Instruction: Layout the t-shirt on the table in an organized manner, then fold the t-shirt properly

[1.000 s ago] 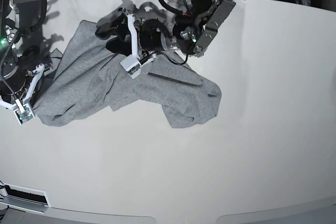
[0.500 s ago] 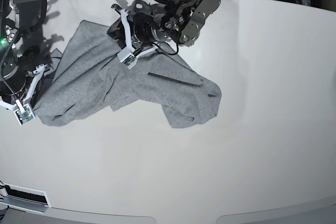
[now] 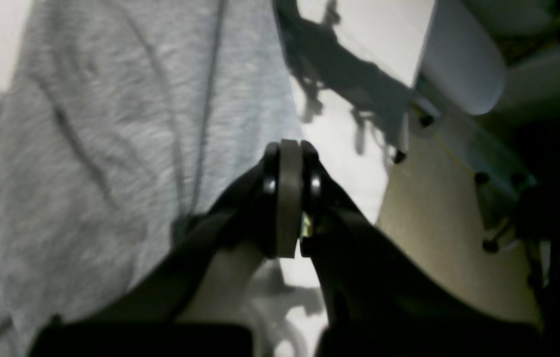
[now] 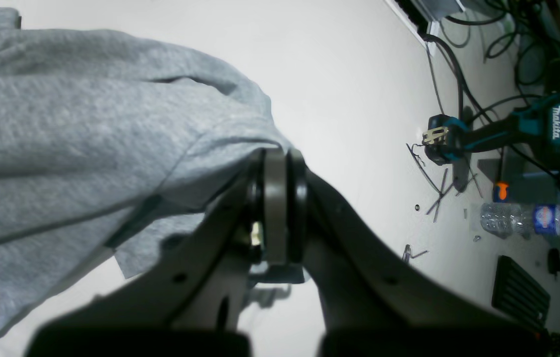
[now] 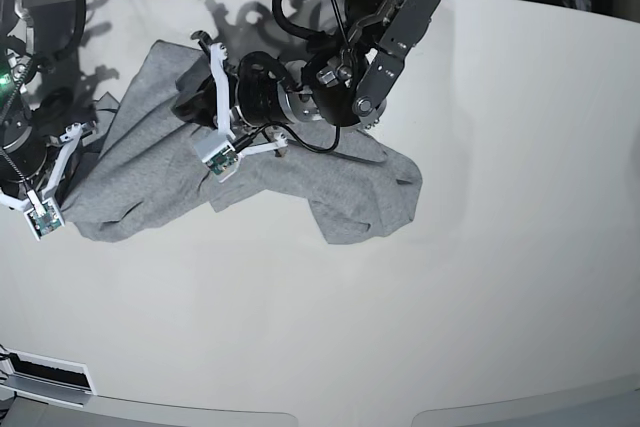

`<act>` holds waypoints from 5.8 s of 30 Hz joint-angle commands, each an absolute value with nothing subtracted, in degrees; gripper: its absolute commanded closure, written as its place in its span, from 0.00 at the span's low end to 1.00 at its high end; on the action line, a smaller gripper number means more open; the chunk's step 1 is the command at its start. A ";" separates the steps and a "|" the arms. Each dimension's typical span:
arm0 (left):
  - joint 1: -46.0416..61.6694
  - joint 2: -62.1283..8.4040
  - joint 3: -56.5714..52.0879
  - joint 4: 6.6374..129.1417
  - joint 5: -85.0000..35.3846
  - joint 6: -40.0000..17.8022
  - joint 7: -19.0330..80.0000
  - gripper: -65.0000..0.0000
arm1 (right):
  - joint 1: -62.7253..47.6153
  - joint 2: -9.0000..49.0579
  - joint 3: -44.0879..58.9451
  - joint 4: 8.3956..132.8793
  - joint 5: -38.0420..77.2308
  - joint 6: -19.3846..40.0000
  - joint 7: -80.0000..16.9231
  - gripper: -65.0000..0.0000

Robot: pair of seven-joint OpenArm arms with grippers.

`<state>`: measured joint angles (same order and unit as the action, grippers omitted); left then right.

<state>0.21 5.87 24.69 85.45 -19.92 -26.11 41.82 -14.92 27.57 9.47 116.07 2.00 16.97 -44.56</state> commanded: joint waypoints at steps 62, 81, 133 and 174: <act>-0.99 6.20 25.50 72.53 -12.69 -26.09 29.85 0.47 | -14.44 28.60 9.91 116.95 1.67 16.47 -44.42 1.00; -7.20 7.57 25.47 70.22 -7.94 -20.58 40.93 1.00 | -14.44 28.60 9.91 116.95 1.65 16.49 -44.16 1.00; -6.63 5.85 25.50 66.08 -12.47 -19.81 41.17 1.00 | -14.44 30.20 9.91 116.92 1.67 14.98 -44.77 1.00; -8.14 -33.15 17.28 112.99 -44.10 -40.00 61.91 1.00 | -14.79 30.48 9.89 116.92 25.12 40.00 -52.18 1.00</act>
<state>-7.27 -32.77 17.76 112.09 -43.24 -39.72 62.92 -15.33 29.61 9.47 116.07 25.15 40.14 -53.21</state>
